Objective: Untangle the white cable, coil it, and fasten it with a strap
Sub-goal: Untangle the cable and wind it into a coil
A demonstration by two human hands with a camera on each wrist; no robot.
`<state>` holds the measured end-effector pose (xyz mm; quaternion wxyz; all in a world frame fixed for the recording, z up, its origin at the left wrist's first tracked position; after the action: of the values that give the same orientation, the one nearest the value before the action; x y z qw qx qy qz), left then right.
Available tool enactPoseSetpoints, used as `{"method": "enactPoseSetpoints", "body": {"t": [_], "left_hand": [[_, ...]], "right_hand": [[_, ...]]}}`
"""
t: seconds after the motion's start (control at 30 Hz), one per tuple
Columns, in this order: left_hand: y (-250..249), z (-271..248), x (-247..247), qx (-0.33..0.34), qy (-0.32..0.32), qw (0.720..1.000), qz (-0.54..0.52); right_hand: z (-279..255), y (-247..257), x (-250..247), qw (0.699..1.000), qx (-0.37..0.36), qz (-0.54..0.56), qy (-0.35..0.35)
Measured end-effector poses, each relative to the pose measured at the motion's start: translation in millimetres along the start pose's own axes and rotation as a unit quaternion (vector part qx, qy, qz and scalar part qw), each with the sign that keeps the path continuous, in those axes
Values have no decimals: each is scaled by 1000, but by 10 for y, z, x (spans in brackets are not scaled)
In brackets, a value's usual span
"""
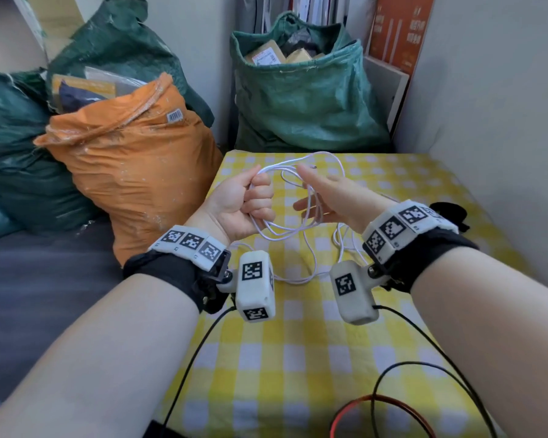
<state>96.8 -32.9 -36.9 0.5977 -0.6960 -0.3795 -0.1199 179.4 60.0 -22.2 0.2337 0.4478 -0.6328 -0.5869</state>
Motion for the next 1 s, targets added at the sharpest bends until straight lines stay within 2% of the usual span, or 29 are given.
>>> {"method": "enactPoseSetpoints", "body": {"t": [0.07,0.17,0.33,0.53,0.7,0.8,1.0], "left_hand": [[55,25,-93,-6,-13,1000,-22],[159,43,-256,-17,-39,999,-30],[304,27,-443,-11,-58,997,-39],[532,-82,-532,-31,-61,997,-23],[663,-149,-531,-42,-77,996,-22],[659,-175,-520,-37,-78,996,-24],[615,-189,-601,-28,-94,995,-19]], "right_hand": [[26,-73,68,999,-19,7,28],[63,-172,49,999,-18,43,16],[53,-300,173,999,-26,3,20],[-30,-513,178,999,-13,-40,-23],[-123,-600,143,995,-5,100,8],[-148,-595,206,974,1,223,25],[-118,-620,352,929,52,366,16]]}}
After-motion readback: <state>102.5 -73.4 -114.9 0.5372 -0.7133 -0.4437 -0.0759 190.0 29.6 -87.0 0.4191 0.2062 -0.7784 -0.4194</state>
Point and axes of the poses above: each hand's wrist, its own z-axis towards the middle knuckle, its own x-axis out of the palm, y = z × x, the point moved 8 cm from there along z, towards the middle knuckle, and after that the axes turned 5 degrees about z, right-handed, at the moved point
